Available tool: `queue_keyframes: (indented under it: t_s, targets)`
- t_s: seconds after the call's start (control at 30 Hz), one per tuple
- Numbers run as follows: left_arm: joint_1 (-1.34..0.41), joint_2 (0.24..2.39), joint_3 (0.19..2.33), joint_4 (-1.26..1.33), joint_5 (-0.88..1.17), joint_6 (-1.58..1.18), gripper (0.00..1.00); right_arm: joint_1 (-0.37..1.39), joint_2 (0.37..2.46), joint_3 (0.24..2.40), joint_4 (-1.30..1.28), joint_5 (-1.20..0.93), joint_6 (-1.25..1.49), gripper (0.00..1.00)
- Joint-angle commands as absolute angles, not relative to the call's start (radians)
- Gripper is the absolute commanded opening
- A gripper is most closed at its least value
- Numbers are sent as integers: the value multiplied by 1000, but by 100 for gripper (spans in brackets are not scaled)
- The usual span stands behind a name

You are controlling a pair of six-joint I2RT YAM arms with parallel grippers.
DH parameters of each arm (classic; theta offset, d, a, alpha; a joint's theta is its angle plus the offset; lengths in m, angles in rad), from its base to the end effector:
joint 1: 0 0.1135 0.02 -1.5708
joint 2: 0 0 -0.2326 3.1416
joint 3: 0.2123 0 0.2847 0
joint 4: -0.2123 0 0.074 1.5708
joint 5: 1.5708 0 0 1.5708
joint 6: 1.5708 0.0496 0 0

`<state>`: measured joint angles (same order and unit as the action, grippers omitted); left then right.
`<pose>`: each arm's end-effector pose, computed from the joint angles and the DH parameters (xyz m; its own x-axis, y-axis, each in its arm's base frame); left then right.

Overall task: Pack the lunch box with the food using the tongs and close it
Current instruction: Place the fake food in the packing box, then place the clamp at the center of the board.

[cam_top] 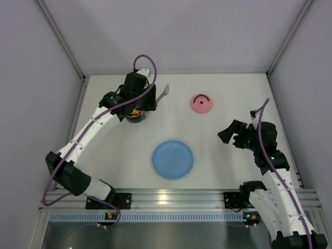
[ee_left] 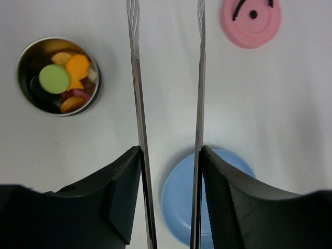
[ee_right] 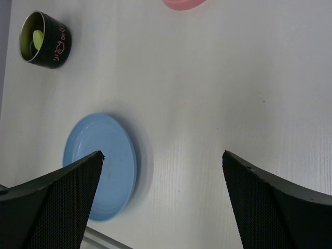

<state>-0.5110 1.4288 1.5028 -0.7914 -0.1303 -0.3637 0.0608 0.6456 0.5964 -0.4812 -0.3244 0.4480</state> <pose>0.3111 -0.1670 0.3432 -0.6781 -0.0242 -0.7346 0.1694 0.9674 -0.1882 0.2182 0.0291 0.2385 -0.5989 0.3749 -0.7076 -0.0805 0.8510 0.5190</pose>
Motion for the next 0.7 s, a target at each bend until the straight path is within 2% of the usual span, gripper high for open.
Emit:
queue_keyframes:
  t_s: [0.0,0.2,0.47,0.67]
  targets:
    - [-577,1523,1587,-736,-150,-360,54,46,620,607,-460,-319,446,96]
    - [-799,1666,1609,-654,-137,-354,54,44,575,641,-525,-177,457,96]
    - [-974,1798,1601,-462,-46,-356,54,46,476,779,-650,35,476,97]
    - [-1037,1928,1634,-434,-51,-374,58,44,495,787,-663,9,474,97]
